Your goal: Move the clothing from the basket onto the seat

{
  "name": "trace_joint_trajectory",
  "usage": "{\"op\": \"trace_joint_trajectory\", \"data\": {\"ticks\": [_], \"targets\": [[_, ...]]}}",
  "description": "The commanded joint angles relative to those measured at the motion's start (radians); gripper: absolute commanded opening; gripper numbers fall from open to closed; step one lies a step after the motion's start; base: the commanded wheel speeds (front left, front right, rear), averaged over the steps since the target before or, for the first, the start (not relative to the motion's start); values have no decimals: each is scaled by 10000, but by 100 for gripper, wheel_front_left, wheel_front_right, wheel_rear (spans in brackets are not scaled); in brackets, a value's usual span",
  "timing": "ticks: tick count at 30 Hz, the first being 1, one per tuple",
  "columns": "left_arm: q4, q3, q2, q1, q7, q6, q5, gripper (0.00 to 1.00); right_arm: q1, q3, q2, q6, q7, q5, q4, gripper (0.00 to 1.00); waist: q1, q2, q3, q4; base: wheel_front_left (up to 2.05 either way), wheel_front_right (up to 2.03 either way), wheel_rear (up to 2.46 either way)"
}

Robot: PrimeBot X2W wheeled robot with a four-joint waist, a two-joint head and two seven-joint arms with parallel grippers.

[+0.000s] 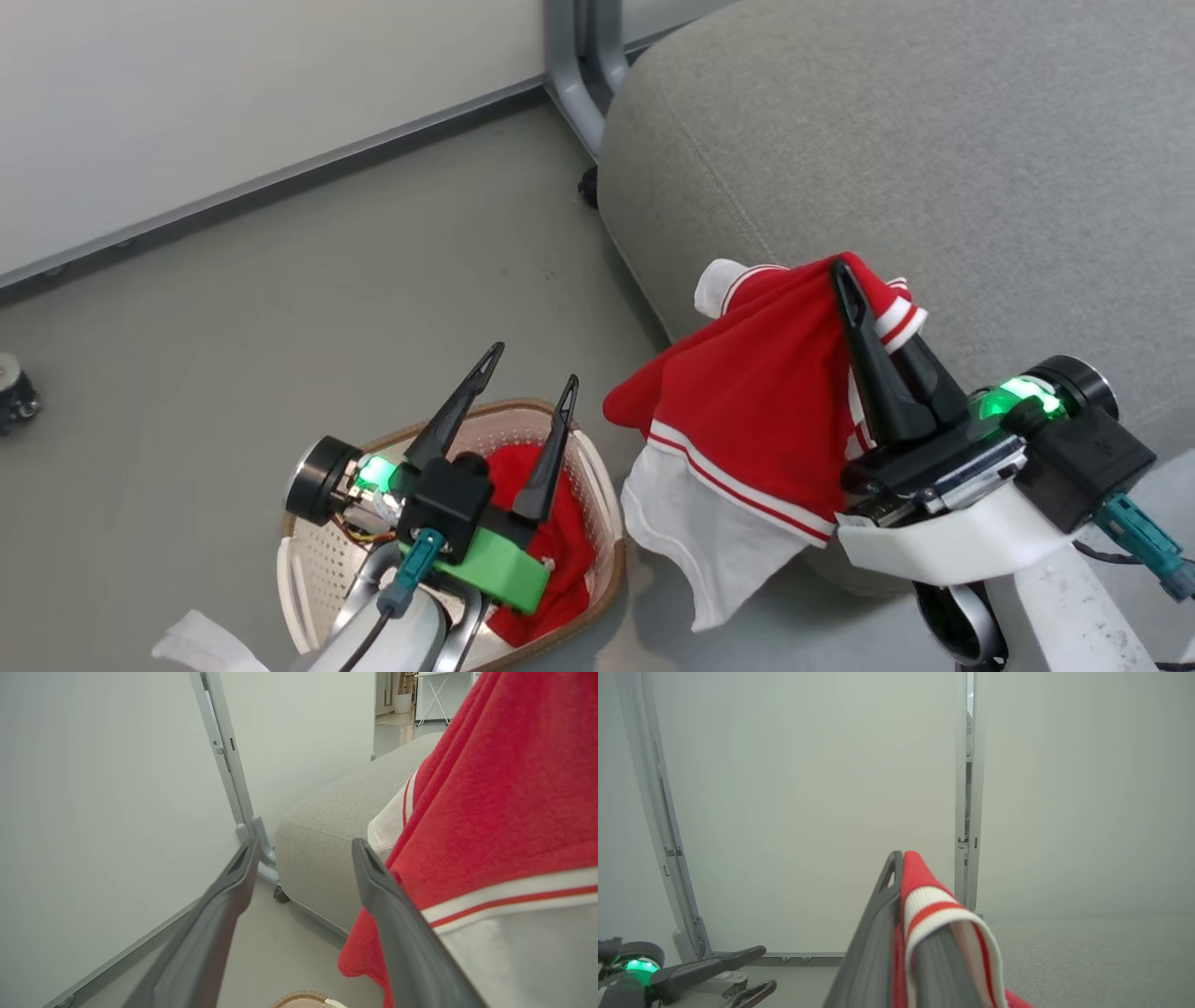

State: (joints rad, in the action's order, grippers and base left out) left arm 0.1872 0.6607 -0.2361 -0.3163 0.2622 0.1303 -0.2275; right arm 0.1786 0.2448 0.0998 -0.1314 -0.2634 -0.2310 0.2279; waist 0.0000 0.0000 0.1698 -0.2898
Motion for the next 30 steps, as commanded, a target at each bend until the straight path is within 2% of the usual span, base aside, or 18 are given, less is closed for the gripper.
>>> {"op": "trace_joint_trajectory", "data": {"ticks": [1,8,13,20,25,30], "targets": [[-35,18,-167,136,27,-72,120,100,-126,-103,-50,14,-22,-56,197,0,0,0,722,-946,0,0,0],[-112,145,-447,88,22,-600,196,100,-589,-472,-293,14,-22,-99,988,0,0,0,1220,-1999,0,0,0],[-110,298,-538,8,24,-802,296,100,-843,-590,-406,14,-20,-196,1386,0,0,0,1477,-2567,0,0,0],[-91,599,-589,-303,25,-1301,299,100,-880,-988,-492,14,-22,-342,1881,0,0,0,1943,-2688,0,0,0],[-163,832,-792,-411,-164,-1564,393,100,328,-1053,-457,9,-22,-996,1910,0,0,0,2384,-2724,0,0,0],[-651,1005,-1194,-531,-505,-1750,571,100,2965,-1629,403,9,-22,-1659,1544,0,0,0,3177,-2694,0,0,0]]}}
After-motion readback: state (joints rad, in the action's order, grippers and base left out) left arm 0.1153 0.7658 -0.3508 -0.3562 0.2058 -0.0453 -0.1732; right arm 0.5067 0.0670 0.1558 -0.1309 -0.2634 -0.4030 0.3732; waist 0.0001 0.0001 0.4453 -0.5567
